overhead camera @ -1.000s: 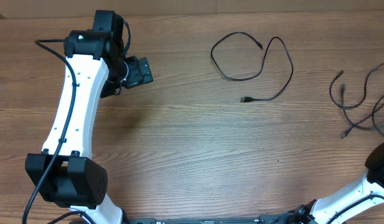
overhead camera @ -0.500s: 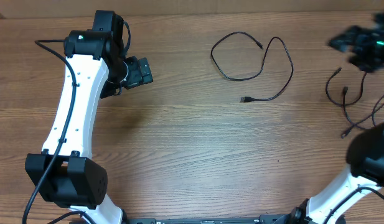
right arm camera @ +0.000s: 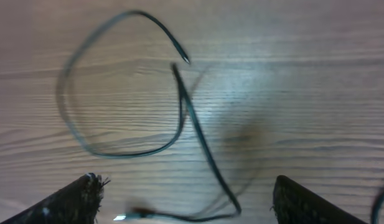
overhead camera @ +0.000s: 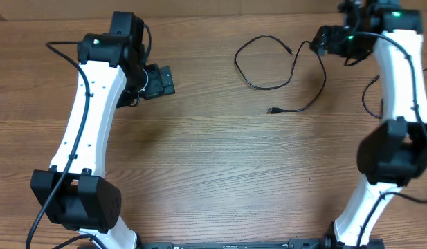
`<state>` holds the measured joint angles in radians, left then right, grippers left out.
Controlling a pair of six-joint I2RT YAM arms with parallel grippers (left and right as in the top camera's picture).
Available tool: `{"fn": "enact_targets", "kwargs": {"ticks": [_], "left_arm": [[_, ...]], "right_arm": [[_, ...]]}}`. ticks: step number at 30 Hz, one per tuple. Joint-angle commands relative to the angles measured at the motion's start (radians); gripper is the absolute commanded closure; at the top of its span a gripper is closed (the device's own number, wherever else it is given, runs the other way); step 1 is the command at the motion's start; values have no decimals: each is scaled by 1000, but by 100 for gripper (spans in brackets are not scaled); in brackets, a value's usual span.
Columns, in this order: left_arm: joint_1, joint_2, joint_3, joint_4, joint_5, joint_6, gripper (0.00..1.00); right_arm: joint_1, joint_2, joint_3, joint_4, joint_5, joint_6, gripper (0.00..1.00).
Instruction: Untangle cables
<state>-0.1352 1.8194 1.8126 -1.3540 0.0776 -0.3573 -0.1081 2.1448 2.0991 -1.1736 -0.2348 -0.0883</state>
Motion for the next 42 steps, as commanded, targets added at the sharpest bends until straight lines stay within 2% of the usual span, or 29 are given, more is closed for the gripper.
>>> {"fn": "enact_targets", "kwargs": {"ticks": [1, 5, 8, 9, 10, 13, 14, 16, 20, 23, 26, 30, 34, 38, 42], "left_arm": [[-18, -15, 3, 4, 0, 63, 0], [-23, -15, 3, 9, 0, 63, 0], [-23, -15, 3, 7, 1, 63, 0], [-23, -15, 3, 7, 1, 63, 0], [-23, -15, 3, 6, 1, 63, 0], [-23, -15, 3, 7, 0, 63, 0], [-23, -15, 3, 7, 1, 63, 0], [-23, -15, 3, 7, 1, 63, 0], [-23, -15, 3, 6, 1, 63, 0], [-23, -15, 3, 1, 0, 66, 1], [-23, -15, 3, 2, 0, 66, 0], [-23, -15, 3, 8, 1, 66, 0], [-23, -15, 3, 9, 1, 65, 0], [-23, -15, 3, 10, 1, 65, 0], [-23, -15, 3, 22, 2, 61, 0]], "right_arm": [[26, 59, -6, 13, 78, 49, 21], [42, 99, -7, 16, 77, 92, 29], [51, 124, -7, 4, 77, 142, 46], [55, 127, -7, -4, 77, 151, 47], [58, 130, -7, -11, 77, 153, 53], [75, 129, -6, -51, 77, 153, 94], [80, 127, -5, -71, 77, 153, 96], [85, 115, -4, -112, 79, 167, 96], [55, 54, -3, -136, 113, 335, 96], [-8, -33, -3, -126, 127, 404, 96], [-93, -135, 13, -116, 210, 414, 96], [-233, -267, 50, -111, 355, 496, 96], [-404, -385, 61, -61, 358, 576, 96], [-514, -428, 61, -24, 283, 585, 96], [-527, -413, 59, -42, 281, 571, 96]]}}
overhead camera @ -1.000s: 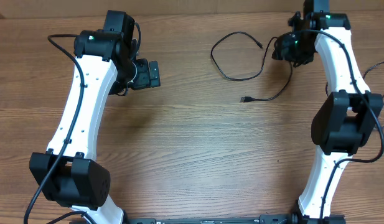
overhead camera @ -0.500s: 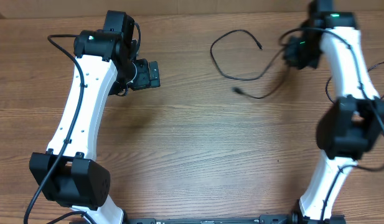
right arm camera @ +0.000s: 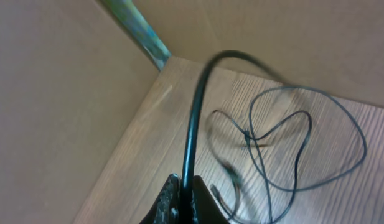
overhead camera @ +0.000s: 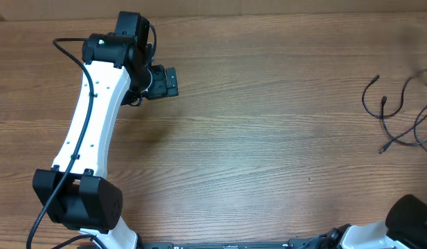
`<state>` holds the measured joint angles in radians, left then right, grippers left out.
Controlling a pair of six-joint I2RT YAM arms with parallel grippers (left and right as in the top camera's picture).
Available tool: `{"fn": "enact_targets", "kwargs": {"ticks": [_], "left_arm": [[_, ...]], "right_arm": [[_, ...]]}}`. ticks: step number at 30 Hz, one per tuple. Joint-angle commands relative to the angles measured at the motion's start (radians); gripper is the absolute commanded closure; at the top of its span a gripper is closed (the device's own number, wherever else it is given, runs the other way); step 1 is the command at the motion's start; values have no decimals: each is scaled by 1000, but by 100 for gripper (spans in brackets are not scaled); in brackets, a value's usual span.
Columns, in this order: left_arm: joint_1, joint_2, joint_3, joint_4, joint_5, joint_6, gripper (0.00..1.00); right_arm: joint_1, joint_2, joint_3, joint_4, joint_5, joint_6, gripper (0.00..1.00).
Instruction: Untangle cables
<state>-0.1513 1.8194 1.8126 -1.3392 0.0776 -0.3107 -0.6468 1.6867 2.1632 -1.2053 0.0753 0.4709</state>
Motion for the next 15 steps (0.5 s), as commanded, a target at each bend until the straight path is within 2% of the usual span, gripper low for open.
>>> {"fn": "enact_targets", "kwargs": {"ticks": [1, 15], "left_arm": [[-7, -15, 3, 7, 2, 15, 0], [-7, -15, 3, 1, 24, 16, 0]], "right_arm": [[19, 54, -9, -13, -29, 10, 96], [72, 123, -16, 12, 17, -34, 96]]}}
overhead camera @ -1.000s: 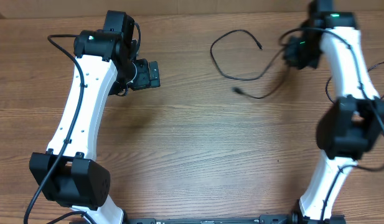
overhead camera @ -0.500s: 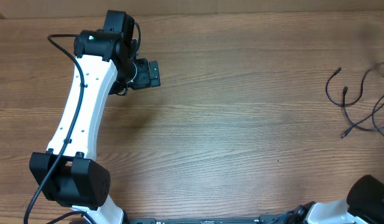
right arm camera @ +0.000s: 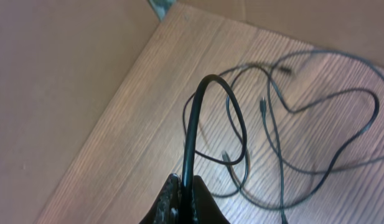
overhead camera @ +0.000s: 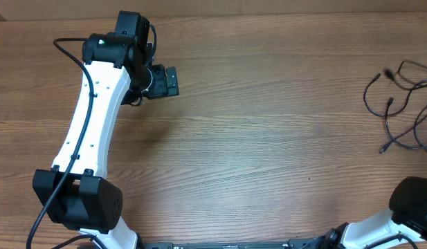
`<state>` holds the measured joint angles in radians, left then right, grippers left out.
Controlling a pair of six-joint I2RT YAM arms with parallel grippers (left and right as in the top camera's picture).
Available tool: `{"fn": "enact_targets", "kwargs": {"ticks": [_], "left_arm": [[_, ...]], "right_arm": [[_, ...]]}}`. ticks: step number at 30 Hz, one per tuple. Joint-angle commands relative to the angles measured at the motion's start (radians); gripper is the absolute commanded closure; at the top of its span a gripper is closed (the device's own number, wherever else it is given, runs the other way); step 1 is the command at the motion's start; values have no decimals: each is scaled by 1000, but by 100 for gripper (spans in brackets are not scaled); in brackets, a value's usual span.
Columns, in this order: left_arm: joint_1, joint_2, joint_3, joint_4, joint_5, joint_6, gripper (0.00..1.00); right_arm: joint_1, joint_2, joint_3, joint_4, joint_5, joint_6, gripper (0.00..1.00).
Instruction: Untangle cables
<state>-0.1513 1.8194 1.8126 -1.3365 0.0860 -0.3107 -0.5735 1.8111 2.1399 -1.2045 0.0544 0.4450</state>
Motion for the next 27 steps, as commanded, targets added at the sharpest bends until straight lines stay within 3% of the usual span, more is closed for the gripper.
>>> {"fn": "enact_targets", "kwargs": {"ticks": [1, 3, 4, 7, 9, 14, 20, 23, 25, 27], "left_arm": [[-7, -15, 3, -2, 16, 16, 0], [-7, -15, 3, -2, 16, 16, 0], [-7, -15, 3, -2, 16, 16, 0], [-7, -15, 3, -2, 19, 16, 0], [-7, -15, 3, -2, 19, 16, 0], [-7, -15, 3, 2, 19, 20, 0], [-7, -15, 3, 34, 15, 58, 0], [-7, -15, 3, 66, -5, 71, 0], [-5, -15, 3, 69, -90, 58, 0], [-1, -15, 3, 44, -194, 4, 1]], "right_arm": [[-1, 4, 6, 14, 51, -8, 96], [-1, 18, 6, 11, 72, -8, 94], [-1, 28, 6, 6, 82, -7, 86], [-2, 56, 4, -8, 81, -8, 46], [-2, 69, 2, -27, 71, -8, 30], [10, 71, -7, -45, -69, -40, 23], [124, 71, -7, -112, -378, -357, 19], [232, 71, -7, -158, -378, -476, 12], [309, 71, -7, -190, -366, -535, 0], [391, 71, -7, -222, -288, -543, 0]]}}
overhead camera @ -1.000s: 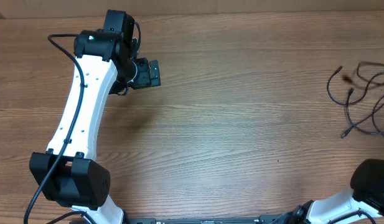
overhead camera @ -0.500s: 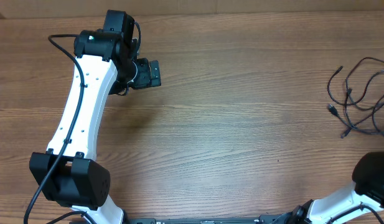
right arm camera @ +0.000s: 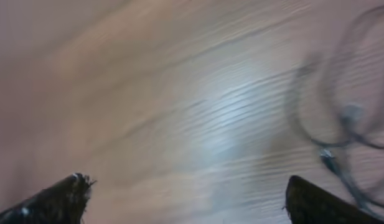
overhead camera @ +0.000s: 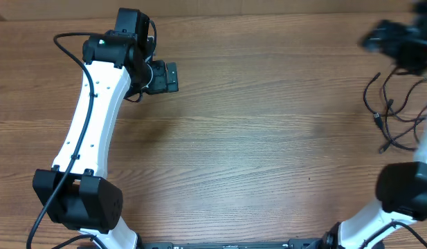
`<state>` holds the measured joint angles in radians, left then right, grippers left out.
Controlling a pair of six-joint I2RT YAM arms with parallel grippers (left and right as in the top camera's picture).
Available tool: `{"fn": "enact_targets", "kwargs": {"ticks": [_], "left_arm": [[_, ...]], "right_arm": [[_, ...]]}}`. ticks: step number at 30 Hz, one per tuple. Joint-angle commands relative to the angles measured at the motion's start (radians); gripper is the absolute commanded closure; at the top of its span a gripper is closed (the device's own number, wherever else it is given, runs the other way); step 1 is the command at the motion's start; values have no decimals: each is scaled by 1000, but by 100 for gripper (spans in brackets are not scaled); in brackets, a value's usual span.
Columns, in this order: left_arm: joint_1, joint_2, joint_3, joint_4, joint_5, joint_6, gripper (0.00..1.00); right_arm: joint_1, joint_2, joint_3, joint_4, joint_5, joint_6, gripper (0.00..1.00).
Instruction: Untangle cables
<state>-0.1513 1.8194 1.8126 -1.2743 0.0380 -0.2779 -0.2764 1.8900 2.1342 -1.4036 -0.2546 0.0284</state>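
Observation:
A bundle of thin black cables [overhead camera: 392, 111] lies loosely looped at the table's right edge. In the right wrist view part of it [right arm camera: 341, 134] shows as a blur at the right. My right gripper [overhead camera: 396, 43] hovers, blurred by motion, over the back right corner, just behind the bundle. Up close the right gripper [right arm camera: 185, 183] is open, its fingertips [right arm camera: 73, 186] far apart over bare wood. My left gripper [overhead camera: 163, 77] hangs over the back left of the table, far from any cable; how its jaws stand does not show.
The wooden table [overhead camera: 255, 152] spans the whole view. A cardboard wall runs along its back edge. The left arm's white link [overhead camera: 88, 131] reaches across the left side. The right arm's base joint [overhead camera: 407, 194] sits at the front right.
My right gripper was shut with a thick black cable rising from its jaws and out of the overhead view. Now it is open and empty at the back right. The cable loops have shifted slightly.
First my right gripper was open above a looped cable at the back middle of the table. Later that spot was bare, cables lay at the right edge, and the gripper was shut with a cable in it. Now it is open beside the bundle. The left arm barely moved.

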Motion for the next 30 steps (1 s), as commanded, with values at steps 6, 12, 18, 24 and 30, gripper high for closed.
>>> {"fn": "enact_targets", "kwargs": {"ticks": [6, 12, 18, 24, 30], "left_arm": [[32, -15, 2, -198, -146, -77, 0], [32, -20, 1, -312, -153, -73, 0], [32, -107, -60, -268, -178, -66, 0], [33, -308, -275, -148, -183, -66, 0], [33, -567, -535, 6, -199, -53, 0]], "right_arm": [[247, -9, -1, -93, 191, -3, 0], [287, -11, -1, -142, 193, 33, 0], [286, -44, -2, -139, 200, 35, 0], [286, -76, -2, -124, 208, 35, 0], [286, -99, -3, -118, 210, 27, 0]]}}
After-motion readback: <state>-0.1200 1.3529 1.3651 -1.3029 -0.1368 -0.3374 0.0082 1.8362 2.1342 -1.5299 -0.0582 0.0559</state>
